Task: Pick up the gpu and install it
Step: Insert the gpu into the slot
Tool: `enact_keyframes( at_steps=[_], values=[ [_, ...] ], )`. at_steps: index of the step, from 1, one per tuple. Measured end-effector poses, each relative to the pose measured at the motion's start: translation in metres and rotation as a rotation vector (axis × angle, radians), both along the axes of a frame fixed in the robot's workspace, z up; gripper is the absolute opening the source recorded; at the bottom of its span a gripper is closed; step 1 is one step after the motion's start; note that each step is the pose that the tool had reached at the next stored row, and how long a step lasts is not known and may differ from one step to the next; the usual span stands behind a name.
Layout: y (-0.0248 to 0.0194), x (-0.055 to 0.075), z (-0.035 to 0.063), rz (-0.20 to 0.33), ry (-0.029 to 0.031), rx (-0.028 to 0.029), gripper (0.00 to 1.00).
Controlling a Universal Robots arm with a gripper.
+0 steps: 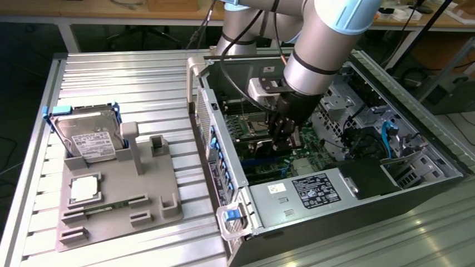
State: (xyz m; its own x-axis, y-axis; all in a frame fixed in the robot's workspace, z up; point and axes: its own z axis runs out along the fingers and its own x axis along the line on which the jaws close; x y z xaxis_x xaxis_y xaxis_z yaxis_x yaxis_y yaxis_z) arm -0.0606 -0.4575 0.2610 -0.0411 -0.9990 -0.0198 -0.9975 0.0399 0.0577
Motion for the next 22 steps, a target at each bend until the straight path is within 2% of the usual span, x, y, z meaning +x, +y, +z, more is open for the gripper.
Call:
enact_keyframes(
  at_steps=[5,12,22],
  values=[
    [0.0001,-0.0004,0.0,0.0,0.0,-0.0003,0.27],
    [0.0037,-0.0005,-0.0021,0.0,-0.0005,-0.0005,0.27],
    [0.0041,0.0014,-0.0051,0.0,-0.0006,-0.0003,0.27]
  ],
)
